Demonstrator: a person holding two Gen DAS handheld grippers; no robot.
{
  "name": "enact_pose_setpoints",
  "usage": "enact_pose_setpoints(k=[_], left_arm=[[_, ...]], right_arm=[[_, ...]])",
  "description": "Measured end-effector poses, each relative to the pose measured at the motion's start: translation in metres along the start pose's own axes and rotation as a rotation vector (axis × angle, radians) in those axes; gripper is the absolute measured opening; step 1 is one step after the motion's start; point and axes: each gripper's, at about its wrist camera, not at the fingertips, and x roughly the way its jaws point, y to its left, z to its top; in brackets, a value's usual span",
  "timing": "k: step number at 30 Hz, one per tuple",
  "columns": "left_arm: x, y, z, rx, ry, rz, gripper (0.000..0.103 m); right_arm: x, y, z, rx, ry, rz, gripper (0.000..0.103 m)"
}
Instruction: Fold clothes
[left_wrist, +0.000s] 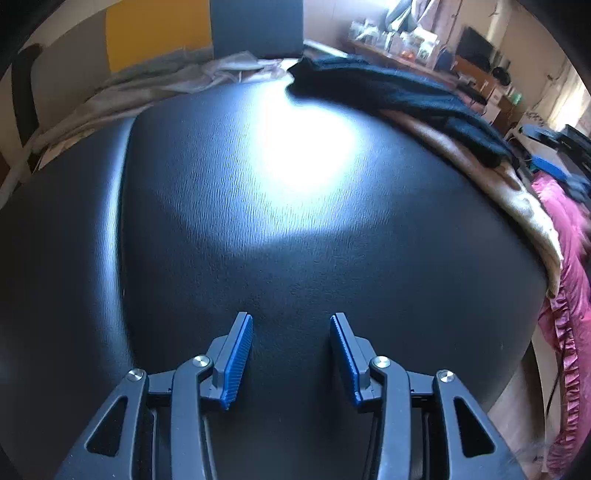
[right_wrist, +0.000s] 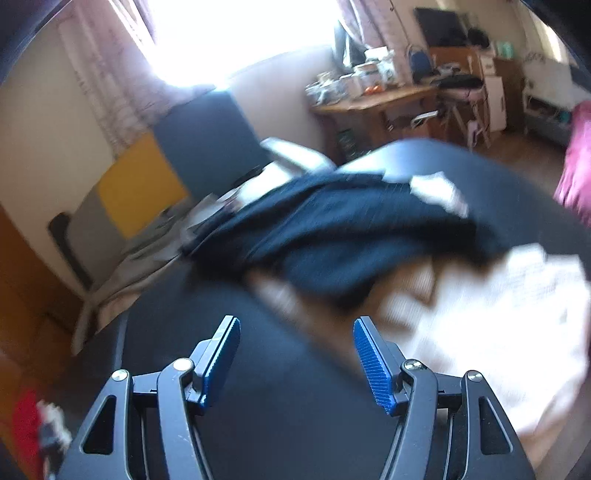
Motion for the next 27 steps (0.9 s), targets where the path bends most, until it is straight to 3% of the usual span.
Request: enact_pose_setpoints(k=[2, 4, 5, 11, 12, 15, 17, 19, 20, 22, 24, 27], left_arm=[[0.002, 0.001, 0.001, 0.021, -0.004, -0.001, 0.044], [0.002, 0.004, 0.005, 0.042, -0.005, -0.001, 0.046], [0.003, 0.003, 0.006, 0.048, -0.006, -0.001, 0.046], [0.007, -0.004, 0.008, 0.076, -0.015, -0.008, 0.052], [0.008, -0.006, 0.009, 0.08, -0.016, -0.009, 0.055], [0.01, -0.009, 0.01, 0.094, -0.021, -0.012, 0.067], [0.012, -0.012, 0.011, 0.103, -0.024, -0.014, 0.075], [0.013, -0.013, 0.013, 0.101, -0.023, -0.022, 0.077], [0.013, -0.012, 0.015, 0.09, -0.02, -0.03, 0.077], [0.012, -0.011, 0.018, 0.067, -0.014, -0.048, 0.082], [0.012, -0.009, 0.022, 0.045, -0.007, -0.066, 0.082], [0.012, -0.007, 0.027, 0.011, 0.003, -0.093, 0.083]], right_arm=[[0.02, -0.007, 0.029, -0.025, -0.001, -0.05, 0.07], [0.045, -0.01, 0.054, -0.064, 0.022, -0.117, 0.084], [0.06, -0.012, 0.063, -0.087, 0.041, -0.147, 0.086], [0.128, -0.03, 0.089, -0.13, 0.174, -0.243, 0.09], [0.133, -0.033, 0.09, -0.128, 0.177, -0.248, 0.094], [0.139, -0.034, 0.088, -0.149, 0.167, -0.245, 0.093], [0.141, -0.031, 0.083, -0.173, 0.189, -0.223, 0.08], [0.134, -0.026, 0.081, -0.186, 0.189, -0.198, 0.055], [0.131, -0.022, 0.08, -0.197, 0.182, -0.198, 0.048], [0.123, -0.013, 0.077, -0.226, 0.164, -0.202, 0.02], [0.11, -0.004, 0.074, -0.212, 0.143, -0.174, 0.017], [0.079, 0.01, 0.057, -0.19, 0.11, -0.05, 0.016]])
